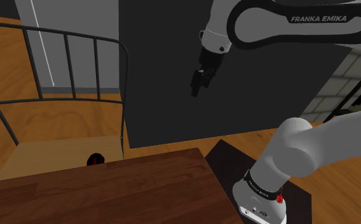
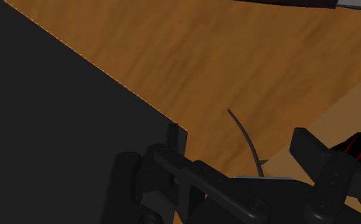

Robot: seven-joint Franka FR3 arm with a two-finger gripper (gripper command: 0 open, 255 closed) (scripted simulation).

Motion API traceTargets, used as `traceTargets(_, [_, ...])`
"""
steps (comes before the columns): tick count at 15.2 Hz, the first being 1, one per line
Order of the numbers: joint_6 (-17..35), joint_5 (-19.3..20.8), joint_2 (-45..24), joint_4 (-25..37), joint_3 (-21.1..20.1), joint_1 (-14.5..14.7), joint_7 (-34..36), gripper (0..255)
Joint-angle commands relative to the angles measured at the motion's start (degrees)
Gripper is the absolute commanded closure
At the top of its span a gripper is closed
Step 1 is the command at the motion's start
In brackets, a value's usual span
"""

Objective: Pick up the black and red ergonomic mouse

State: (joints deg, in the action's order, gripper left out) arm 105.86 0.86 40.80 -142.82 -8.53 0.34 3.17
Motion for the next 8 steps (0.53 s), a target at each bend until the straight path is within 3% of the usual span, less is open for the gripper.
traceTargets(1, [2.4, -1.5, -1.6, -1.1, -2.5, 0.4, 4.1, 0])
traceTargets(8, [11.9, -4.8, -11.3, -1.3, -10.9, 0.7, 17.6, 0])
